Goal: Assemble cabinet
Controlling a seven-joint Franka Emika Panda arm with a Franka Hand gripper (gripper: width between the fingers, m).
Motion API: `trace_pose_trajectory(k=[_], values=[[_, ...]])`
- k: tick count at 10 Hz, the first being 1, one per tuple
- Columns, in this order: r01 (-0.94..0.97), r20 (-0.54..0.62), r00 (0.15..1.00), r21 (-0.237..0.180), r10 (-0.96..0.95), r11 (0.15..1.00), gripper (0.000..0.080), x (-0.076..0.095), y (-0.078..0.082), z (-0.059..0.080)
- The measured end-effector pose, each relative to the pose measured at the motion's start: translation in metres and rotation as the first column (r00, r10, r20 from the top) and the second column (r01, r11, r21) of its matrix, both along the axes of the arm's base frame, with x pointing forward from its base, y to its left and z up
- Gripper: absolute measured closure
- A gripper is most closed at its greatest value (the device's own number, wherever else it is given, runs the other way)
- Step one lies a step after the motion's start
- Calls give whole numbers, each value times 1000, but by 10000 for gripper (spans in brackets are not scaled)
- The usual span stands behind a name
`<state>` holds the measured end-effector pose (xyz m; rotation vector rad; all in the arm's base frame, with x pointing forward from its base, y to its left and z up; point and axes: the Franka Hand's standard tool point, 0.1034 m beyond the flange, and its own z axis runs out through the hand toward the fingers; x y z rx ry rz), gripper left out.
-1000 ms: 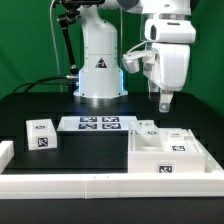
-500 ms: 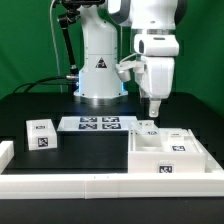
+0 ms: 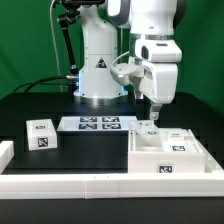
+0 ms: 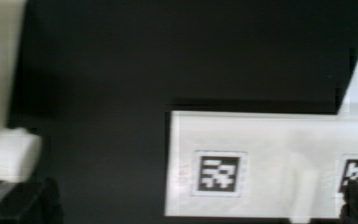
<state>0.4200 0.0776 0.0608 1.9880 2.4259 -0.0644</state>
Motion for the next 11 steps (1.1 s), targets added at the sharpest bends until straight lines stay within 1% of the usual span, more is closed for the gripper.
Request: trace_pose_trajectory(k=[2,3,5,7,9,11], values=[[-18,1,1000,12,18,1000,2,-25,4,-6],[9,-3,1000,17,-9,1000,2,-33,-2,-8],[10,-2,1000,16,-10,1000,2,-30,-2,-8],[7,-9,1000,18,-7,1000,2,-36,-3,-11],[11,-30,1000,21,-10,1000,2,-50,-2,-20],[4,-67,998,24,-3,1000,2,-61,3,-34]])
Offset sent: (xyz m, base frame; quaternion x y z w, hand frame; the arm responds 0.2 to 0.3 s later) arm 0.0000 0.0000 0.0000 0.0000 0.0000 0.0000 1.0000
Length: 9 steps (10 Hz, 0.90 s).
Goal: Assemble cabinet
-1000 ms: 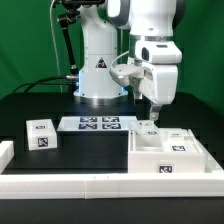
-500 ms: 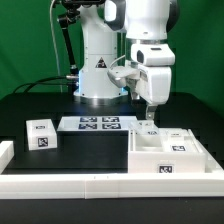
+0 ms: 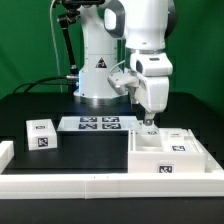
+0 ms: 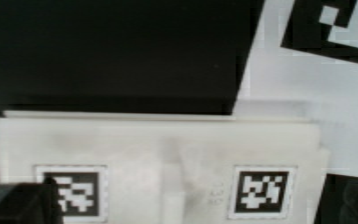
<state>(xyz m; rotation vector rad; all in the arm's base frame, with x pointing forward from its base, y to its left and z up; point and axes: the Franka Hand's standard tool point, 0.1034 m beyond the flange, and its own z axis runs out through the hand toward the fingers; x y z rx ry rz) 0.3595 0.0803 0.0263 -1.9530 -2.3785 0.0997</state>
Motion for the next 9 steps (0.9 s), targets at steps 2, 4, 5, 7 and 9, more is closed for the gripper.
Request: trace_pose_trajectory(k=[2,4,5,7,9], values=[[11,-18,1000,6,-11,1000,2,-5,3,-11],[17,-19,1000,7,-16,1000,2,-4,5,-12],[18,-22,1000,7,-17,1000,2,-5,5,-13],[21,-24,999,7,-21,1000,243,-6,5,-14],[22,-27,999,6,-22,1000,378,-6,5,-15]])
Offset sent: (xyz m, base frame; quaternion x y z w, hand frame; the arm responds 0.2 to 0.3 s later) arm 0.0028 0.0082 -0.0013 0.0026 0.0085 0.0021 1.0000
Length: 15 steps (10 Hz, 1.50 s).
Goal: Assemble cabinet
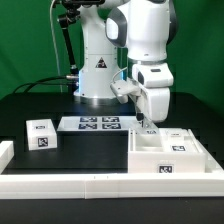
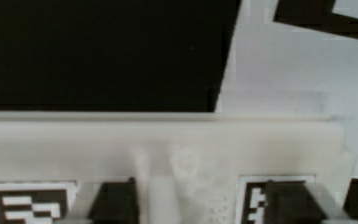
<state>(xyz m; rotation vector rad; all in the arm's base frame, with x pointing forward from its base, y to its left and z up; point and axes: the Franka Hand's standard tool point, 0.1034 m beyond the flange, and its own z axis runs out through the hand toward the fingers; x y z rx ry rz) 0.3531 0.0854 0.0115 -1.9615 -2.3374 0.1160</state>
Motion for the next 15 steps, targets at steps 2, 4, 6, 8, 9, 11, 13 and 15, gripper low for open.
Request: trace_pose_trajectory(k=[2,4,6,8,9,11,13,15], values=[[1,0,1000,0,-1,1000,709,0,0,0],[1,10,1000,2,-1,1000,727,3,0,2],[1,10,1000,2,-1,1000,727,3,0,2],[41,14,999,-3,-40,999,727,3,-1,4],[125,25,992,-17,-124,992,727,2,-6,12],[197,47,980,-37,-195,980,728,4,-15,29],[250,37,968,-74,-248,966,728,8,-20,43],[248,34,969,-69,-246,966,728,6,-20,38]])
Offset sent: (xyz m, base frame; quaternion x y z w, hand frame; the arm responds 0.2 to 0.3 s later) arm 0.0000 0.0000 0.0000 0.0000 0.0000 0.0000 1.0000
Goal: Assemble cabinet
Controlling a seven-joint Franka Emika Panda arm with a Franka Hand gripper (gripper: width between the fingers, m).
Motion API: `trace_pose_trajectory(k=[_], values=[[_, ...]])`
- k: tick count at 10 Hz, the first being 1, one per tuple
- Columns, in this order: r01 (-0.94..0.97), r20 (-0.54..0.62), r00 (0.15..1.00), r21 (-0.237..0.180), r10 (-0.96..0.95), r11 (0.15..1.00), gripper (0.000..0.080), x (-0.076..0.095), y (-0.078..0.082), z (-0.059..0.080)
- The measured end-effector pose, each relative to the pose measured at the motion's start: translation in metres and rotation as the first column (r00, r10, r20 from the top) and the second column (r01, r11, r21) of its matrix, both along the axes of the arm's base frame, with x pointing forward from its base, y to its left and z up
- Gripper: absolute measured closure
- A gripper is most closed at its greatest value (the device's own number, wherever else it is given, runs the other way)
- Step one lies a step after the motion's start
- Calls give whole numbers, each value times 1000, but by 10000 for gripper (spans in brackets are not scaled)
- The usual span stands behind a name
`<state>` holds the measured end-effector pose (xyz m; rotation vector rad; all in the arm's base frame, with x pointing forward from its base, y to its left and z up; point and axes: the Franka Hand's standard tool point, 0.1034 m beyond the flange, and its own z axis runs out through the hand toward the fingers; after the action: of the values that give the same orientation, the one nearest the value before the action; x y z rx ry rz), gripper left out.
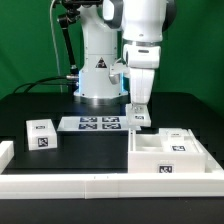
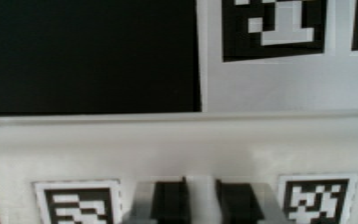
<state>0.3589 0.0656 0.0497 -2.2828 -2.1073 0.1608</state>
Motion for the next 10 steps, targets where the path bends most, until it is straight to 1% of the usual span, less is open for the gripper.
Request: trace_pose_trajectory(k=[1,2,3,4,6,7,10], values=[[1,0,1000,0,-1,1000,728,0,0,0],[0,-5,1000,-3,0,1000,728,5,-1,0],[0,5,1000,-2,0,1000,728,16,0,4],[0,15,1000,0,0,1000,728,23,-1,6],[2,22,1000,-2,-2,1000,728,31,-6,9],[2,19,1000,-2,-2,1000,728,29,-5,8],[13,71,997,21,-15,1000,728,32,-1,8]])
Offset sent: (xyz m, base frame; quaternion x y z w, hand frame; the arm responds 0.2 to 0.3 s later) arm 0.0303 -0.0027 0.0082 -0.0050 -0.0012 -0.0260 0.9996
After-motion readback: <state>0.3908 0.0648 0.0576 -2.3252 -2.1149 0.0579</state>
